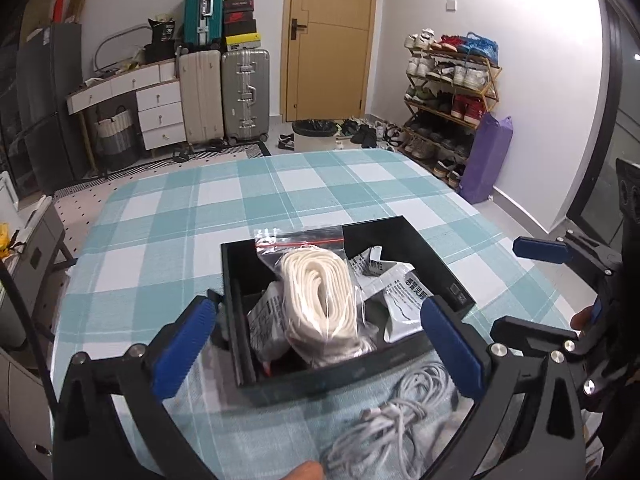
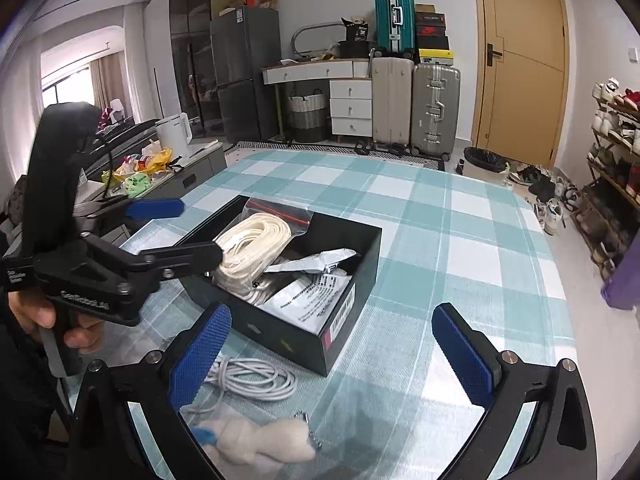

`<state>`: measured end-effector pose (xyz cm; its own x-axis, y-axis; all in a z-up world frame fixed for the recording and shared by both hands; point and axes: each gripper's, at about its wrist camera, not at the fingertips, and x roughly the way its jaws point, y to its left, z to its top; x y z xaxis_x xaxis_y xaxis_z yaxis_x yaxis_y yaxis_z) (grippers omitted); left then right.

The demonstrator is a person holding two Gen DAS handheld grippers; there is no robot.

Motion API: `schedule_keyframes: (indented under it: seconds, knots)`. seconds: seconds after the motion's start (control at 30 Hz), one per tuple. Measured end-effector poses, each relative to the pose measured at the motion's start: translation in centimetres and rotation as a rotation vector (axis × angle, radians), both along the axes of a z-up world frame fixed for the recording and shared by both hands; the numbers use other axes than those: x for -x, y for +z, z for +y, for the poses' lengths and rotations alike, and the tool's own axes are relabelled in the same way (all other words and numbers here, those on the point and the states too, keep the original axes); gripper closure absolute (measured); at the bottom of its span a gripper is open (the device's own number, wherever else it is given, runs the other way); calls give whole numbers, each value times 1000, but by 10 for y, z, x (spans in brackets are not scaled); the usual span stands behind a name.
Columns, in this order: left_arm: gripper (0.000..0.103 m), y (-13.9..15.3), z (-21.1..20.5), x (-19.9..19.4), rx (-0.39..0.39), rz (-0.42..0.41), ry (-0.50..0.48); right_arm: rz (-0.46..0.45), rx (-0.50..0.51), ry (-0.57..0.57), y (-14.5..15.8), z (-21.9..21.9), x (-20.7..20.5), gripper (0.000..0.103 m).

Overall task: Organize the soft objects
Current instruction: 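Open both tools to drop the rope bag and paper packet into the box, then move both tools back toward the white cables and plush toy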

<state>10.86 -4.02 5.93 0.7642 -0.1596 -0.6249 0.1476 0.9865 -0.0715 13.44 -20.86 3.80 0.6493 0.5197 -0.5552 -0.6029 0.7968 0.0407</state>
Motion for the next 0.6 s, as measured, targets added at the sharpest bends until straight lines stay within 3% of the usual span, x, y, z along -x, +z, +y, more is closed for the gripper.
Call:
schedule_keyframes:
  seconds: [0.6]
  knots:
    - [0, -4, 13, 54, -14, 9, 75, 129, -13, -35, -28, -12, 43, 1]
